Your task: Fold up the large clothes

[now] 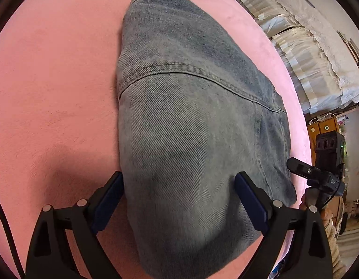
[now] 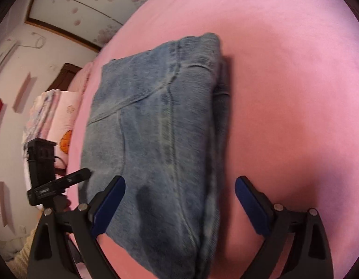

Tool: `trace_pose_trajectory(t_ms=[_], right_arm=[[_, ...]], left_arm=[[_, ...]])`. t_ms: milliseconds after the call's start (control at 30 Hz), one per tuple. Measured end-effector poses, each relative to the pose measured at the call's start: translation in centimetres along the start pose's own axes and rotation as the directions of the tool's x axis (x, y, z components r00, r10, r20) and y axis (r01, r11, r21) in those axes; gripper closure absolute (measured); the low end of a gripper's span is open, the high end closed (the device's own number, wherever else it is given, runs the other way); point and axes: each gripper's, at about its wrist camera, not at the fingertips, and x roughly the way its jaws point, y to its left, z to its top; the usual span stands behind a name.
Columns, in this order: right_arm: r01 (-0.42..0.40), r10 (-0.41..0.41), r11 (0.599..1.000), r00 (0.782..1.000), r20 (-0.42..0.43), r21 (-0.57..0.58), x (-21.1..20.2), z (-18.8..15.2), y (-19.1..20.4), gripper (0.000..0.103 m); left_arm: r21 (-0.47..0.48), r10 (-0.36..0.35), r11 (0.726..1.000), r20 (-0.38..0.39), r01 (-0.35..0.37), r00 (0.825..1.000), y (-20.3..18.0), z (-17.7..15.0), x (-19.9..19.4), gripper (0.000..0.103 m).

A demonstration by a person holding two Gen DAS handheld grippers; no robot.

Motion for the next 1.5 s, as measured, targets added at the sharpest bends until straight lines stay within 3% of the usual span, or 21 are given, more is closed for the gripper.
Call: trace_pose_trajectory(t_ms=[67, 233, 300, 367, 433, 667, 900, 1133, 1333, 1500], right_arm=[[-0.043, 0.043, 0.999, 0.999, -0.008, -0.011, 0.8, 0.4, 0.6, 0.009], [-0.022, 0.020, 0.999, 0.999, -0.028, -0.048, 2.9, 1.4, 1.7, 0.011], [-0.012, 0.011, 0.998, 1.000, -0.022, -0.063, 3.3, 1.5, 2.0, 0.024], [0.010, -0.011, 0.999, 1.000, -0.025, -0.047, 3.6, 1.9, 1.9, 0.048], [-0.019, 0.019, 1.000, 1.000, -0.006, -0.020, 3.2, 1.8, 1.6, 0.062], [0.000, 0.004, 0.999, 0.998, 0.063, -0.052, 1.7, 1.8, 3.9, 0.081], [0.064, -0.046, 0.985, 0.993, 0.109, -0.162, -0.1, 1.6, 9.0, 0.083], [0.057, -0.036, 0.976, 0.994, 0.101, -0.209, -0.8, 0.7, 11.2, 0.083], [0.035, -0.008, 0.961, 0.995, 0.097, -0.276, 0.2, 0.2, 16.0, 0.083], [-0.001, 0.034, 0.944, 0.995, 0.092, -0.329, 3.3, 1.3, 21.5, 0.083]], left_arm=[[-0.007, -0.022, 1.000, -0.010, 0.022, 1.000, 0.3, 0.4, 0.6, 0.009], [0.005, -0.026, 1.000, -0.012, 0.026, 1.000, 0.5, 0.9, 1.5, 0.007], [0.008, -0.021, 1.000, -0.009, 0.021, 1.000, 0.3, 1.1, 1.7, 0.007], [0.007, -0.006, 1.000, 0.003, 0.006, 1.000, 0.0, 1.2, 1.6, 0.008], [0.001, 0.018, 1.000, 0.027, -0.018, 0.999, -0.4, 1.0, 1.3, 0.016], [0.027, 0.059, 0.998, 0.087, -0.061, 0.995, -2.1, 0.4, -1.0, 0.040], [0.068, 0.070, 0.994, 0.141, -0.080, 0.987, -3.4, 0.4, -4.8, 0.048], [0.060, 0.072, 0.995, 0.178, -0.084, 0.981, -2.1, -0.3, -8.8, 0.049], [0.039, 0.086, 0.995, 0.223, -0.097, 0.971, 1.5, -0.3, -13.5, 0.049], [0.021, 0.137, 0.989, 0.267, -0.148, 0.954, 6.0, 1.5, -18.0, 0.049]])
